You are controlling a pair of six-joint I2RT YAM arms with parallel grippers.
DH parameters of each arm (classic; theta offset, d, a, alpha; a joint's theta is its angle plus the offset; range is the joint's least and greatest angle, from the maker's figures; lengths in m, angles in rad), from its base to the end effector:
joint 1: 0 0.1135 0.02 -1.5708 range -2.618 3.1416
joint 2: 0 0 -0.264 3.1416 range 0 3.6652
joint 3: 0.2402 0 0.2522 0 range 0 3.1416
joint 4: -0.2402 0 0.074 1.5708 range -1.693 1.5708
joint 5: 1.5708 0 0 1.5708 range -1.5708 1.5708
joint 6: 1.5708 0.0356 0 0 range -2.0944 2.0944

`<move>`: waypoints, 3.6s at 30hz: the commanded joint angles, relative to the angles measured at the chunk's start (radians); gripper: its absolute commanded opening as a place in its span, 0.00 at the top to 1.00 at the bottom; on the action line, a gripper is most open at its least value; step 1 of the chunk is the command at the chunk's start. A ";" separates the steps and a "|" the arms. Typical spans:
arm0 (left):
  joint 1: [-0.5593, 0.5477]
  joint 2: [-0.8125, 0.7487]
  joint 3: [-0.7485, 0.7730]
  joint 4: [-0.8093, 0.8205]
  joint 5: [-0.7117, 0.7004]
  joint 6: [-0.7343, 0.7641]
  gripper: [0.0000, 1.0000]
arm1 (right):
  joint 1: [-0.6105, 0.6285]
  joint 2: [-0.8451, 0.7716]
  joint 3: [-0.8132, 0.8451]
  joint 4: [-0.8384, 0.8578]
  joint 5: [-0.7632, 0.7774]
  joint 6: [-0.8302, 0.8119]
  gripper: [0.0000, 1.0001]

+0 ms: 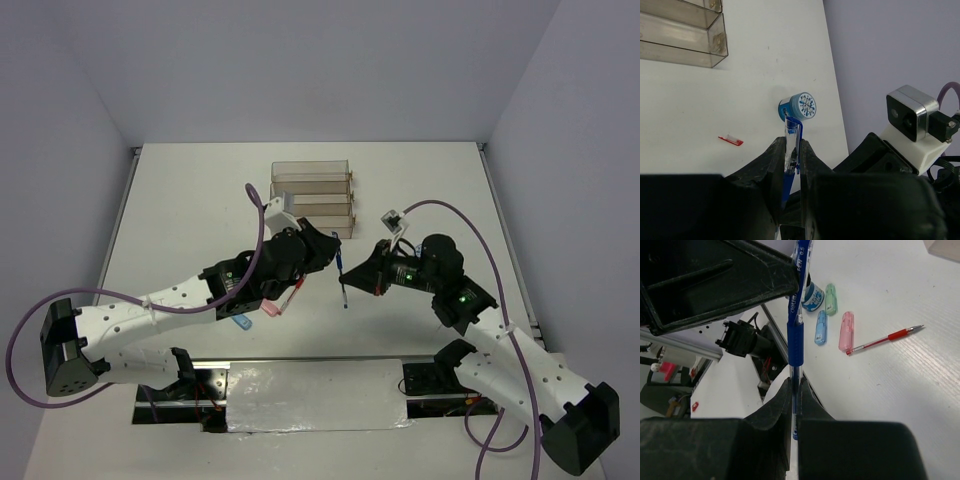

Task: Sort the stationery into containers
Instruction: Close the pen cap on the pen, then place the pen in the storage box.

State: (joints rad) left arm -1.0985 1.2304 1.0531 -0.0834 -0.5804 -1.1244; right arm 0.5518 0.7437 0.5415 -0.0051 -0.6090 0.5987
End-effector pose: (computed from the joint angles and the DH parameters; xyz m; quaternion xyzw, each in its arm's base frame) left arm 0.1465 -0.2439 0.3515 -0.1841 0.7575 -0.4226 0.4622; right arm 0.1415 0.1110 0.2806 -0.1715 0.7450 0.5224 0.3778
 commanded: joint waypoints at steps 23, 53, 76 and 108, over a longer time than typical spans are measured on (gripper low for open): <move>0.000 -0.019 -0.077 0.145 0.112 0.110 1.00 | -0.118 0.002 0.117 0.072 -0.038 0.013 1.00; -0.009 0.018 -0.090 0.126 0.194 0.112 1.00 | -0.225 0.137 0.208 0.402 -0.190 0.052 1.00; -0.031 -0.017 -0.078 0.097 0.149 0.143 1.00 | -0.243 0.148 0.176 0.470 -0.264 0.004 1.00; 0.089 -0.365 0.067 -0.592 -0.240 0.213 0.01 | -0.167 0.682 0.567 0.015 -0.071 -0.847 1.00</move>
State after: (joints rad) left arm -1.0409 0.9543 1.1515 -0.5472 -0.7853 -0.9825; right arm 0.3618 1.3018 0.9760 0.1059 -0.7269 0.0059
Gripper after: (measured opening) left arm 0.993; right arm 0.033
